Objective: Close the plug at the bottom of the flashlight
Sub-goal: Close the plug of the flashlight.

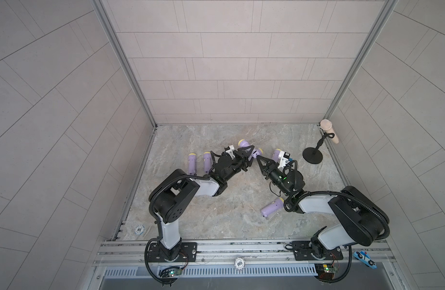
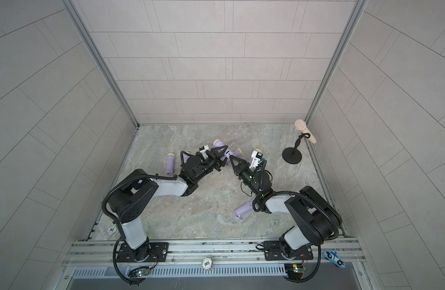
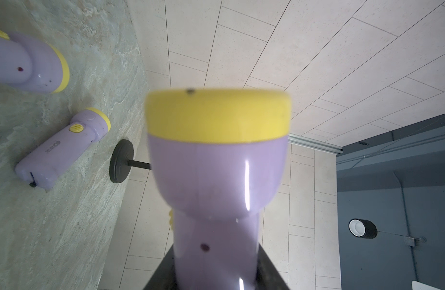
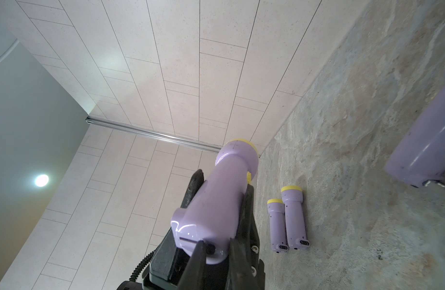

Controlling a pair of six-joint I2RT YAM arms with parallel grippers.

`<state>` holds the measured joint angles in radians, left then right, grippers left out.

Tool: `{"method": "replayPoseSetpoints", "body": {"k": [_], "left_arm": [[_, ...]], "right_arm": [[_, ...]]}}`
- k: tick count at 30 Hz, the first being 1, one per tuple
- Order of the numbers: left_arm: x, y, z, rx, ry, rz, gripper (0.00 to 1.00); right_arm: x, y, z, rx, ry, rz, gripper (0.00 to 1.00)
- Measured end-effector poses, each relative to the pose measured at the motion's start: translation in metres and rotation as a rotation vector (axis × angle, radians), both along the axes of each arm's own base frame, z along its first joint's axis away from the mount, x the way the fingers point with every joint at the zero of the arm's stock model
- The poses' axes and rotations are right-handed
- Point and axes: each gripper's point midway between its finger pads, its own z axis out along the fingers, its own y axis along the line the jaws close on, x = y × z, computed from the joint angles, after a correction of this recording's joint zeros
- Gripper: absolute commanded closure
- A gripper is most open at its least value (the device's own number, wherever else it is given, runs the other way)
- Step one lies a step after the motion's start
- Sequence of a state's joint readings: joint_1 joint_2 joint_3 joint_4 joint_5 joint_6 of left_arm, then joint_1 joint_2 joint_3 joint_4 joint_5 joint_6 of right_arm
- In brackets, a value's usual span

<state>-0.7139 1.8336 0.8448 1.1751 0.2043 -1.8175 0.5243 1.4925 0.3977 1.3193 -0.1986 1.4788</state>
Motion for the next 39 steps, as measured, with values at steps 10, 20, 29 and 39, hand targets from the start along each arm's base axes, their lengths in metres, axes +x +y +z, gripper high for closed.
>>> {"method": "replayPoseSetpoints", "body": {"k": [10, 20, 29, 39], "left_arm": [[0.001, 0.001, 0.0, 0.001, 0.002, 0.006, 1.0], [0.002, 0.002, -0.001, -0.005, 0.007, 0.012, 1.0], [-0.002, 0.001, -0.006, 0.003, 0.017, -0.004, 1.0], [-0.008, 0.0, -0.016, 0.022, 0.037, -0.043, 1.0]], "right_arm": [[0.0, 0.0, -0.001, 0.007, 0.006, 0.001, 0.84], [0.0, 0.002, -0.003, 0.011, 0.014, 0.015, 0.84], [-0.005, 0.0, -0.008, 0.002, 0.026, 0.021, 0.84], [-0.04, -0.024, 0.018, -0.073, -0.016, -0.002, 0.79]]}}
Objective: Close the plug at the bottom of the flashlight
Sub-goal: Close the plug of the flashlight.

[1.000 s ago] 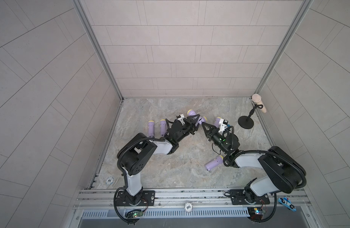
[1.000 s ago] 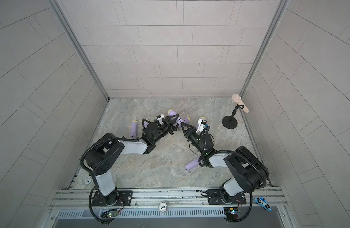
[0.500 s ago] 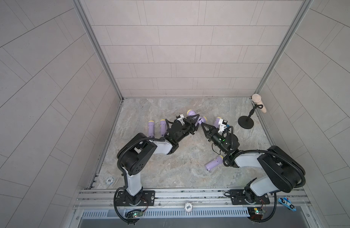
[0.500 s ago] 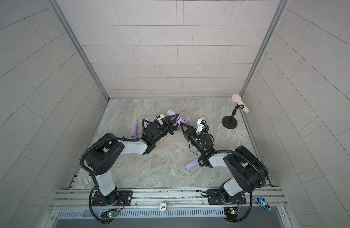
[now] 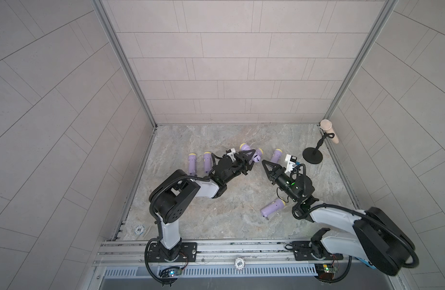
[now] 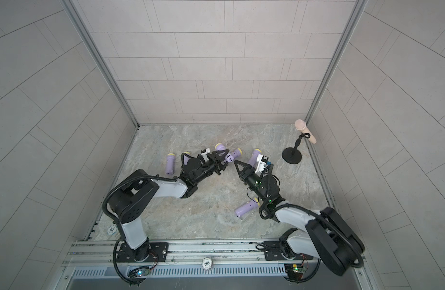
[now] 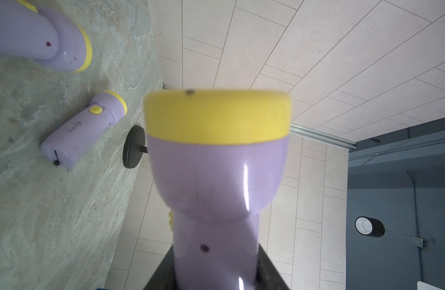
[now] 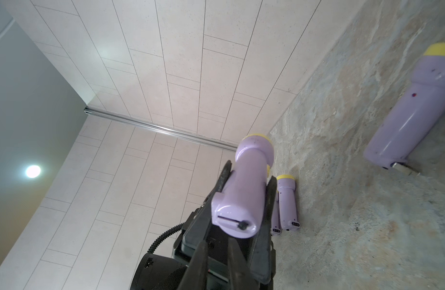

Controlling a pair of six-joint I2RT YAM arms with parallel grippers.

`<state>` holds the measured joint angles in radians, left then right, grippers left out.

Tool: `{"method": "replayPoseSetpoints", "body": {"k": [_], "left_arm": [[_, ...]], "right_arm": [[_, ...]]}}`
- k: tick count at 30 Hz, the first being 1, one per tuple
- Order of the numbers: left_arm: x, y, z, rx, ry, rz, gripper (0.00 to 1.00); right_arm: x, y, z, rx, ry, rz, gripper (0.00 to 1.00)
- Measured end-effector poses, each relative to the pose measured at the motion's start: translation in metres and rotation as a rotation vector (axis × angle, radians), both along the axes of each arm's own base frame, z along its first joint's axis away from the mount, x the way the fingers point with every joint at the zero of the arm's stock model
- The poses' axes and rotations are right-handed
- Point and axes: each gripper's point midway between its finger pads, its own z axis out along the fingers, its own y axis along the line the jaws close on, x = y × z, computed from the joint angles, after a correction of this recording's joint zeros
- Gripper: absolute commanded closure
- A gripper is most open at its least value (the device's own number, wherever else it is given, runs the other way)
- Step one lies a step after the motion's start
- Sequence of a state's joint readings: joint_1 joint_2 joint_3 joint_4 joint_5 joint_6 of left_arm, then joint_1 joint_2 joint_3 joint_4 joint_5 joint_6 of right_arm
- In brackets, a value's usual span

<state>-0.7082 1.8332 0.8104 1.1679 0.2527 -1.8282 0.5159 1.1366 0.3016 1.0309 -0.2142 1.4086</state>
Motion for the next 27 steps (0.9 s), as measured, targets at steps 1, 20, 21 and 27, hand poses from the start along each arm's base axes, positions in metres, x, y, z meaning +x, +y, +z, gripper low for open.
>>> {"method": "replayPoseSetpoints", "body": {"k": [1, 20, 21, 27], "left_arm": [[0.0, 0.001, -0.001, 0.004, 0.003, 0.0, 1.0], [0.001, 0.002, -0.019, 0.074, 0.028, -0.037, 1.0], [0.0, 0.003, -0.021, 0.086, 0.031, -0.043, 1.0], [-0.005, 0.002, -0.043, 0.179, 0.06, -0.097, 1.0]], "right_arm": [[-0.005, -0.005, 0.007, -0.018, -0.016, -0.012, 0.76], [-0.047, -0.049, 0.012, -0.322, 0.032, -0.115, 0.19], [-0.048, -0.051, 0.014, -0.334, 0.028, -0.12, 0.18], [-0.056, -0.061, 0.023, -0.413, 0.024, -0.14, 0.12]]}}
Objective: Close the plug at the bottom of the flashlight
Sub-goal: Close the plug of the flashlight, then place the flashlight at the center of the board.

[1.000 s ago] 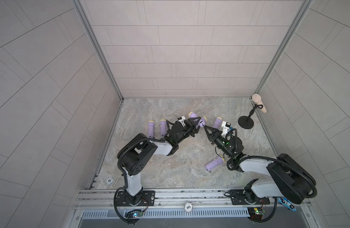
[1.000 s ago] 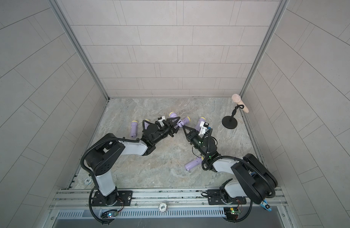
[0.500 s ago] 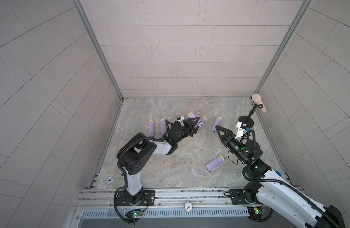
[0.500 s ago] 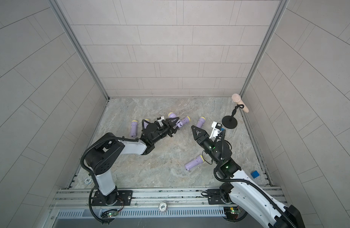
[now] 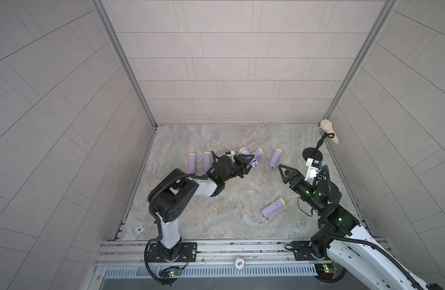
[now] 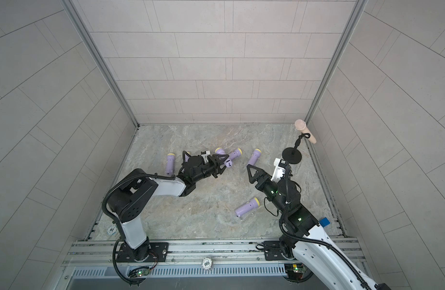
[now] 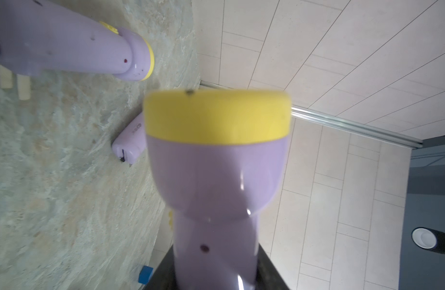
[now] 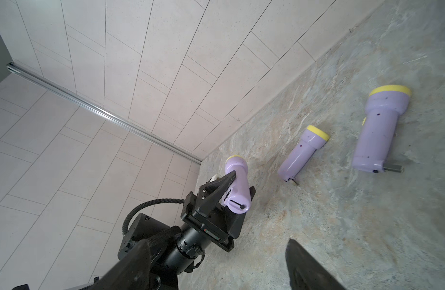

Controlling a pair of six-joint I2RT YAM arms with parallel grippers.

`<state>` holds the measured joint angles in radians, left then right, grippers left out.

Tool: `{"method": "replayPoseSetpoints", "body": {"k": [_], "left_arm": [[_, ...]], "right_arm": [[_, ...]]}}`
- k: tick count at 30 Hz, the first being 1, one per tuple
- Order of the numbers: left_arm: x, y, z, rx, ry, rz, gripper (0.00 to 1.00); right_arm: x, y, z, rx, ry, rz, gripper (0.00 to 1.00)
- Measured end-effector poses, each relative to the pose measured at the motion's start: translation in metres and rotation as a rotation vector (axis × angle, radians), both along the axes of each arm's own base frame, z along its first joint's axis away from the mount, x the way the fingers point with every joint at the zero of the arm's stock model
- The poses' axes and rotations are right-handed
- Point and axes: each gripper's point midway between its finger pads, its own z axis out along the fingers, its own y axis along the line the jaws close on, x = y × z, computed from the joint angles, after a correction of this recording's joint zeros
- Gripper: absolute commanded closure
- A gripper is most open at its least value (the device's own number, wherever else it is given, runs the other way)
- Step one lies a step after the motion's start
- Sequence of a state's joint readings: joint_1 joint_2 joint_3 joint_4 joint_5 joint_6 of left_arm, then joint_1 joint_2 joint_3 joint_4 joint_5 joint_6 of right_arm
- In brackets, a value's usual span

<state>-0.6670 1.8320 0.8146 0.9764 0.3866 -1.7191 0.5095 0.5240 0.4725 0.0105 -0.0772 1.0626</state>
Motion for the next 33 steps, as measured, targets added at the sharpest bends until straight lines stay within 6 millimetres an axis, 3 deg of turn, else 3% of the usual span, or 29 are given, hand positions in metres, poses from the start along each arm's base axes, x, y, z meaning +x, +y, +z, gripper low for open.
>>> {"method": "replayPoseSetpoints", "body": {"k": [6, 16, 23, 28, 33], "left_arm": [[-0.009, 0.005, -0.023, 0.161, 0.034, -0.055, 1.0], [-0.019, 0.03, -0.009, 0.474, -0.048, -0.115, 1.0], [-0.021, 0.061, -0.032, 0.735, -0.037, -0.162, 1.0], [-0.014, 0.086, -0.03, 0.925, -0.061, -0.174, 1.0], [-0.001, 0.099, -0.02, 1.043, -0.102, -0.186, 1.0]], "right_arm": [[-0.007, -0.007, 0.001, -0.107, 0.016, -0.003, 0.11], [-0.017, -0.015, 0.001, -0.243, 0.015, 0.012, 0.1], [-0.022, -0.019, 0.003, -0.308, 0.015, 0.02, 0.05], [-0.024, -0.02, 0.004, -0.337, 0.01, 0.027, 0.02], [-0.025, -0.019, 0.002, -0.348, 0.008, 0.038, 0.0]]}}
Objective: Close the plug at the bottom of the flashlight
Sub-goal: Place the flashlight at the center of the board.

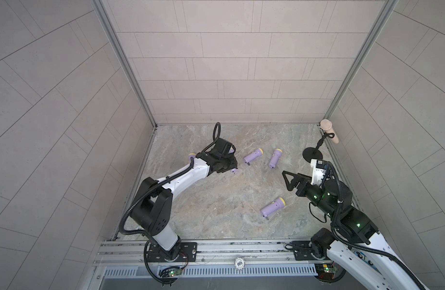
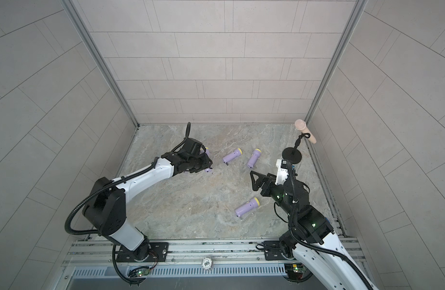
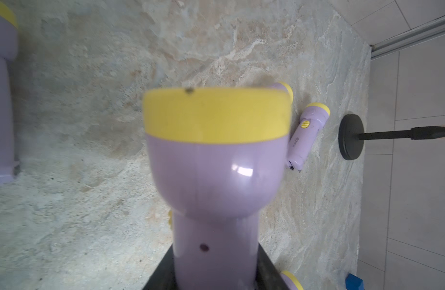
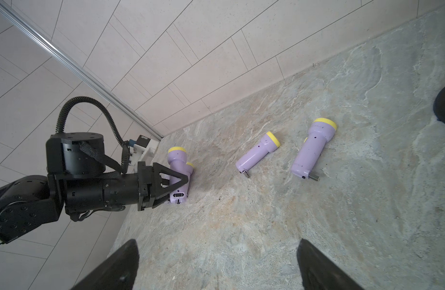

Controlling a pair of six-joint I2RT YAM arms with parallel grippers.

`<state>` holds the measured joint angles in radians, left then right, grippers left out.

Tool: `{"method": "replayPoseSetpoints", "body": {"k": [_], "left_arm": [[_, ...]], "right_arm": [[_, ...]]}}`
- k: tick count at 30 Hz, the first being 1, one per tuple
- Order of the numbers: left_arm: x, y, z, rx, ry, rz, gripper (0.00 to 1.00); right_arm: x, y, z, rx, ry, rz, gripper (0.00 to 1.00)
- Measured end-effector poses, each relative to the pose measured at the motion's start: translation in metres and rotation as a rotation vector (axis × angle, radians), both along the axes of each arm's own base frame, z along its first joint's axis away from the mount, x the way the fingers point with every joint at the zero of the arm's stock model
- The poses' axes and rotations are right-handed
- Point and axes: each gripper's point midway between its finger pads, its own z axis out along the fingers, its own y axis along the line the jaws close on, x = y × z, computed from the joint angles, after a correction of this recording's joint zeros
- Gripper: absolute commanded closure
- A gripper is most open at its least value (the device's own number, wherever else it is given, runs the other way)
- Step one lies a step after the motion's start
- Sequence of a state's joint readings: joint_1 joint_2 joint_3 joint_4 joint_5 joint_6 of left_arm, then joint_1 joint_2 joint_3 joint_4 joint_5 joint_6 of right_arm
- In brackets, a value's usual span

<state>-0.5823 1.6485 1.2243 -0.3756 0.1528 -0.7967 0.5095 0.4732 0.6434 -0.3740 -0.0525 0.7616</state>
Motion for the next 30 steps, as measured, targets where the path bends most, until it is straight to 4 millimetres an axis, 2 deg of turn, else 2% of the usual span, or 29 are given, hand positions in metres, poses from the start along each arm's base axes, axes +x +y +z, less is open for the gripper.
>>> {"method": "replayPoseSetpoints", "body": {"k": [3, 9, 16, 22, 30], "left_arm": [[0.008, 0.003, -0.007, 0.064, 0.009, -0.023, 1.0], [0.016, 0.015, -0.035, 0.227, 0.067, -0.039, 1.0], [0.024, 0.025, -0.048, 0.343, 0.107, -0.027, 1.0], [0.043, 0.031, -0.055, 0.411, 0.132, -0.001, 1.0], [0.046, 0.048, -0.077, 0.498, 0.197, 0.024, 1.0]], "right_arm": [[0.0, 0.002, 0.0, -0.001, 0.002, 0.011, 0.0], [0.0, 0.007, -0.003, -0.003, 0.014, 0.035, 0.0], [-0.001, 0.011, -0.003, 0.002, 0.012, 0.06, 0.0], [0.0, 0.017, -0.006, 0.003, 0.029, 0.089, 0.0], [-0.001, 0.02, -0.007, 0.006, 0.034, 0.104, 0.0]]}}
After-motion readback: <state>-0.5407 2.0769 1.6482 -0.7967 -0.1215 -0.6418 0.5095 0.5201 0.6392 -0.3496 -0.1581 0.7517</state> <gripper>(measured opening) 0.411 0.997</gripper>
